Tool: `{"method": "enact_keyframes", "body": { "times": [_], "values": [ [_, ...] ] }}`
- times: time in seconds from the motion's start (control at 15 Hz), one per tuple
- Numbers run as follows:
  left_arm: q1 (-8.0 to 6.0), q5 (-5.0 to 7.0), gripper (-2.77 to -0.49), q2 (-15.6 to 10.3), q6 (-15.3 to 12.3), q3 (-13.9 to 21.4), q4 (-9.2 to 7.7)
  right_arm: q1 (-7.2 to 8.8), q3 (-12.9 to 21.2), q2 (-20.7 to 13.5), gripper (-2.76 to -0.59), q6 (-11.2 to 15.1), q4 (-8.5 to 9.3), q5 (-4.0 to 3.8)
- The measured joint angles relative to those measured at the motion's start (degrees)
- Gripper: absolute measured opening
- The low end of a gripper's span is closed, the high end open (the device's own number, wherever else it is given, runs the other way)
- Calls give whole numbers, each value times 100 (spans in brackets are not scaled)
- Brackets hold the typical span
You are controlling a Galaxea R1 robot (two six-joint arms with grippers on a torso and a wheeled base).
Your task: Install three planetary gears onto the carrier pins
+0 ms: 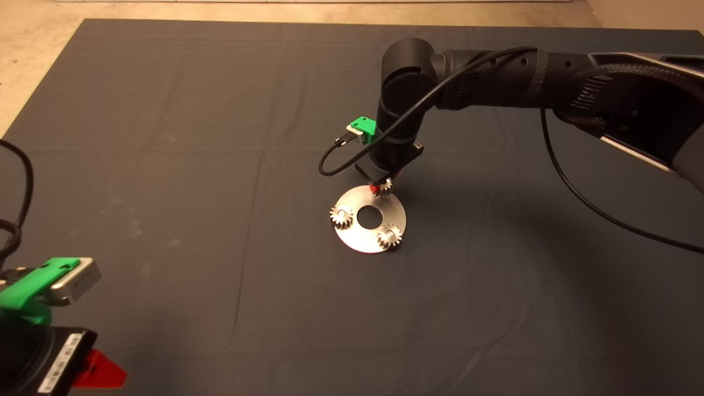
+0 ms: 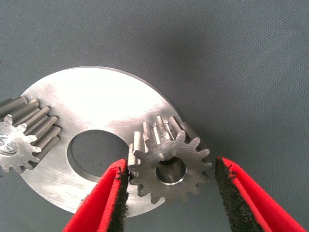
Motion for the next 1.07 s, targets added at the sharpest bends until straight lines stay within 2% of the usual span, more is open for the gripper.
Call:
{"method": "enact_keyframes", "body": {
  "times": [0.2, 0.33, 0.47, 0.6, 0.73, 0.8, 0.87, 1.0, 1.07],
  "values": [
    [0, 0, -122, 2, 0, -1, -1, 0, 11, -9, -206, 0, -2, 2],
    [0, 1, -122, 0, 0, 1, -3, 2, 11, -9, -191, 0, -18, 2],
    [0, 0, -122, 2, 0, 1, -8, 3, 62, -22, -191, 0, -33, 0],
    [0, 0, -122, 2, 0, 0, -10, 5, 165, -23, -178, 0, -33, -2],
    [0, 0, -122, 2, 0, 1, -12, 13, 238, -24, -178, 0, -33, -2],
    [0, 1, -122, 2, 0, 1, -12, 38, 256, -24, -165, 0, -30, -2],
    [0, 0, -122, 2, 0, 0, -12, 94, 269, -26, -162, 0, -24, -2],
    [0, 1, -122, 2, 0, 1, -12, 260, 369, -61, -159, 11, 6, -2],
    [0, 0, -122, 2, 2, 1, -14, 339, 495, -119, -149, 28, 26, 5]
  ]
}}
